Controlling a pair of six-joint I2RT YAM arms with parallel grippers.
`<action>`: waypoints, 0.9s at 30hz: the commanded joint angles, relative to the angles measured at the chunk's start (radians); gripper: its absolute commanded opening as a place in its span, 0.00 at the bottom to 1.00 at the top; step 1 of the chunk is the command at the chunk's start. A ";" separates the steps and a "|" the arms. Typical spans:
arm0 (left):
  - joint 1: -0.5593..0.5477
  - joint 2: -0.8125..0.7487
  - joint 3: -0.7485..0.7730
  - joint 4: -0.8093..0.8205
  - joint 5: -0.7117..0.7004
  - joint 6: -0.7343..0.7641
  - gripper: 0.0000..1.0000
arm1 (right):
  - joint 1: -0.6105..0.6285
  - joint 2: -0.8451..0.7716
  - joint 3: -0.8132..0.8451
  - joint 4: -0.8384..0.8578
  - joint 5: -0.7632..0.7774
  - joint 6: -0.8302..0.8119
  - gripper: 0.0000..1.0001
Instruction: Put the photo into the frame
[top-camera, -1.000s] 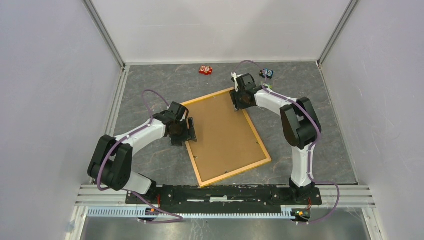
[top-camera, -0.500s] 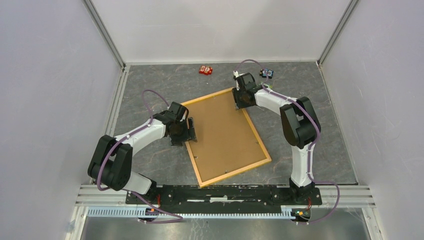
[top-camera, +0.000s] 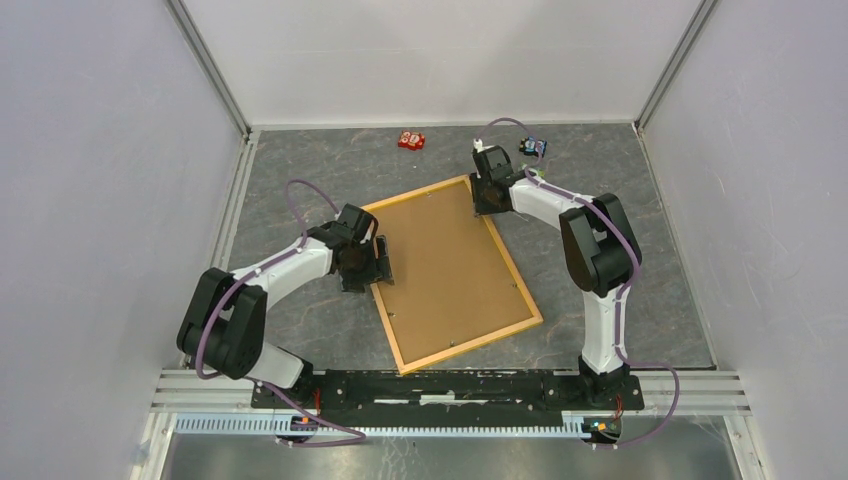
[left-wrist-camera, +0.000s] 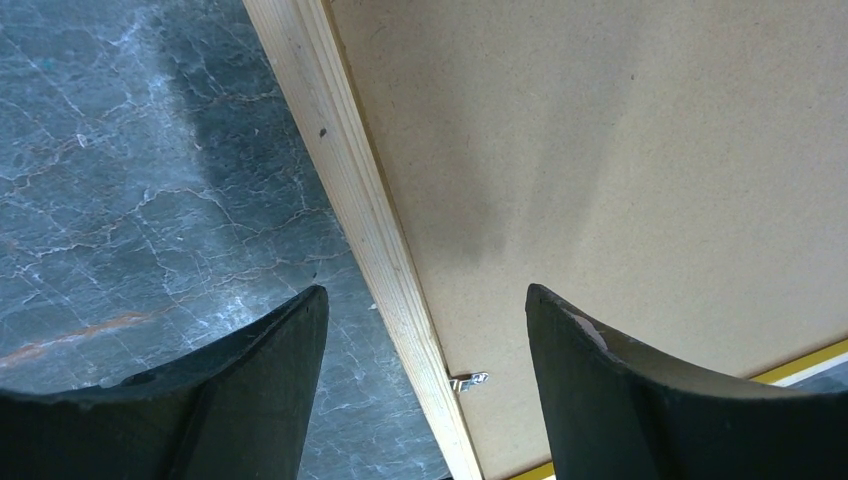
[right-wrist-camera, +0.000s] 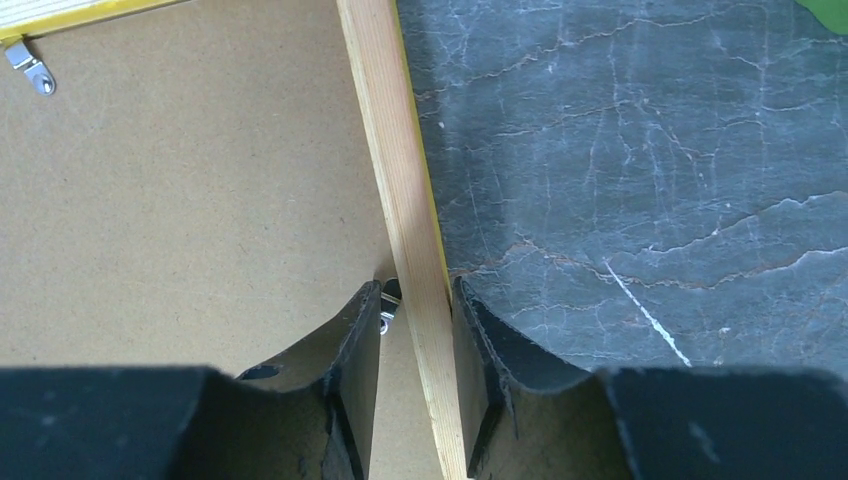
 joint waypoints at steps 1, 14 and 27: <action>-0.002 0.017 0.004 0.037 -0.023 -0.038 0.79 | 0.004 0.000 -0.050 -0.030 0.052 0.061 0.00; -0.002 0.045 0.030 0.031 -0.064 -0.078 0.77 | 0.091 -0.001 0.018 -0.186 0.267 0.173 0.00; 0.068 0.174 0.133 0.079 0.068 -0.090 0.83 | -0.003 -0.327 -0.363 0.100 -0.246 -0.042 0.71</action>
